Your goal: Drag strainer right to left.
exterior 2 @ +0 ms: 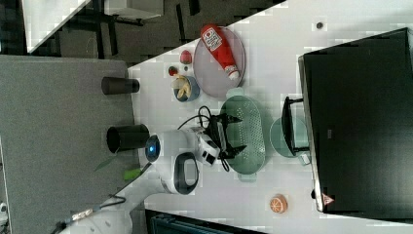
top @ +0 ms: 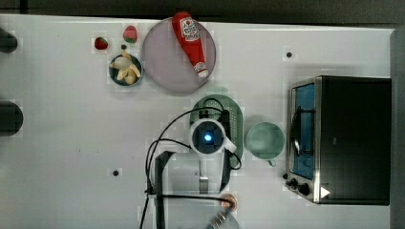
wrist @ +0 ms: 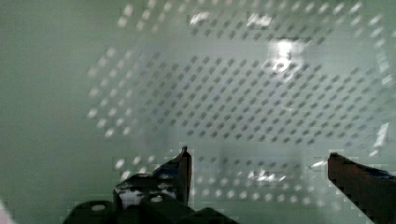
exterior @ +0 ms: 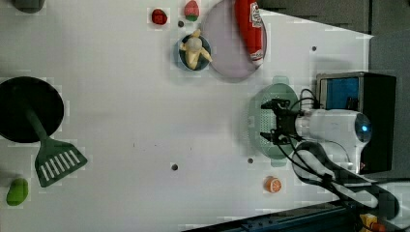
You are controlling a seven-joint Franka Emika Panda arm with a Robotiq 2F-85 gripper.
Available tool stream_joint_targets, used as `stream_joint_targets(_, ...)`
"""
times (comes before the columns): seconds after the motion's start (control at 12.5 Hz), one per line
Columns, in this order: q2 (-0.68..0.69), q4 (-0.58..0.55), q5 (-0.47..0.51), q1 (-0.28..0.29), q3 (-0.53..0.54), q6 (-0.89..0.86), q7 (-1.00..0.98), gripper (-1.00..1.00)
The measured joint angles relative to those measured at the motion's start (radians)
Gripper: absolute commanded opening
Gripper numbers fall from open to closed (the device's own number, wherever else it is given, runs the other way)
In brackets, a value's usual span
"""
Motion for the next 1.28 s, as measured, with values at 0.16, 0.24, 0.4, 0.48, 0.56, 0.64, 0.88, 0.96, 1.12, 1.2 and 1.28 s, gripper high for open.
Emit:
stream_joint_targets(0.16, 0.064, 0.027, -0.021, 0.033, 0.002, 0.034, 0.012, 1.00)
stream_joint_targets(0.24, 0.085, 0.027, -0.021, 0.034, 0.012, 0.041, 0.021, 1.00)
stream_joint_targets(0.4, 0.089, 0.014, -0.017, 0.048, 0.023, 0.045, 0.037, 1.00)
stream_joint_targets(0.48, 0.087, 0.014, -0.004, 0.056, 0.025, 0.038, 0.042, 1.00)
stream_joint_targets(0.56, 0.085, 0.018, 0.014, 0.063, 0.026, 0.032, 0.042, 1.00)
stream_joint_targets(0.64, 0.085, 0.020, 0.021, 0.074, 0.021, 0.028, 0.042, 1.00)
stream_joint_targets(0.88, 0.082, 0.031, 0.018, 0.108, 0.024, 0.018, 0.046, 1.00)
stream_joint_targets(0.96, 0.077, 0.025, 0.022, 0.136, 0.006, 0.017, 0.055, 1.00)
stream_joint_targets(1.12, 0.076, 0.033, 0.010, 0.164, 0.000, -0.014, 0.056, 1.00)
stream_joint_targets(1.2, 0.073, 0.041, -0.010, 0.169, 0.004, -0.032, 0.056, 1.00)
stream_joint_targets(1.28, 0.065, 0.039, -0.003, 0.174, 0.003, -0.037, 0.056, 1.00)
